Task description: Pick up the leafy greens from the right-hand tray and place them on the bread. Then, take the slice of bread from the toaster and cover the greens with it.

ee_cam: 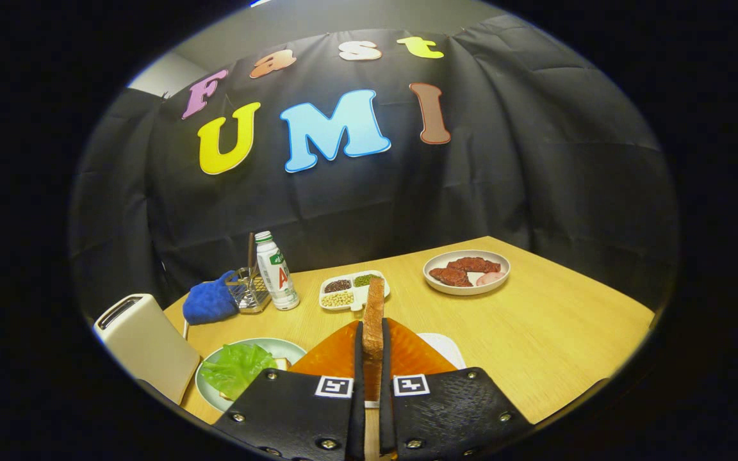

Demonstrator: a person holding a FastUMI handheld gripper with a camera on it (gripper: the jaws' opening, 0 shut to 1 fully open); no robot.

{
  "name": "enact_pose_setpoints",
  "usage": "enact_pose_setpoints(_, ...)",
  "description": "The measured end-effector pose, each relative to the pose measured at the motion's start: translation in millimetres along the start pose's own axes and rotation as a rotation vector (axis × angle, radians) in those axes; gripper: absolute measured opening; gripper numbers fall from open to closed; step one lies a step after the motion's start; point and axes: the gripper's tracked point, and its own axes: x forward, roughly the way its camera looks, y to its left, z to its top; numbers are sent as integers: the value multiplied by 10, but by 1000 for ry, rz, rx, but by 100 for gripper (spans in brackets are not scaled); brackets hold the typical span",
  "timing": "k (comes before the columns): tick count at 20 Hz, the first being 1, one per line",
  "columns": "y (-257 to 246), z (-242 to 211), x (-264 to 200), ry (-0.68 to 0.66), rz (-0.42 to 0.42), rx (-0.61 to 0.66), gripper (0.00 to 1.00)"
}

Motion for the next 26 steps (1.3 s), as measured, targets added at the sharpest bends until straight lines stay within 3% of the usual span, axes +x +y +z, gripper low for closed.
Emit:
enact_pose_setpoints(6, -85, -218, 120, 74, 20, 57, 9)
enact_pose_setpoints(9, 4, -89, 33, 55, 55, 87, 9)
enact_pose_setpoints(13, 949, 26, -168, 39, 288, 121, 9)
enact_pose_setpoints(17, 1703, -338, -150, 145, 446, 157, 9)
enact_pose_setpoints(22, 1801, -538, -60, 207, 472, 161, 9)
enact_pose_setpoints(26, 1544, -652, 65, 199, 402, 101, 10)
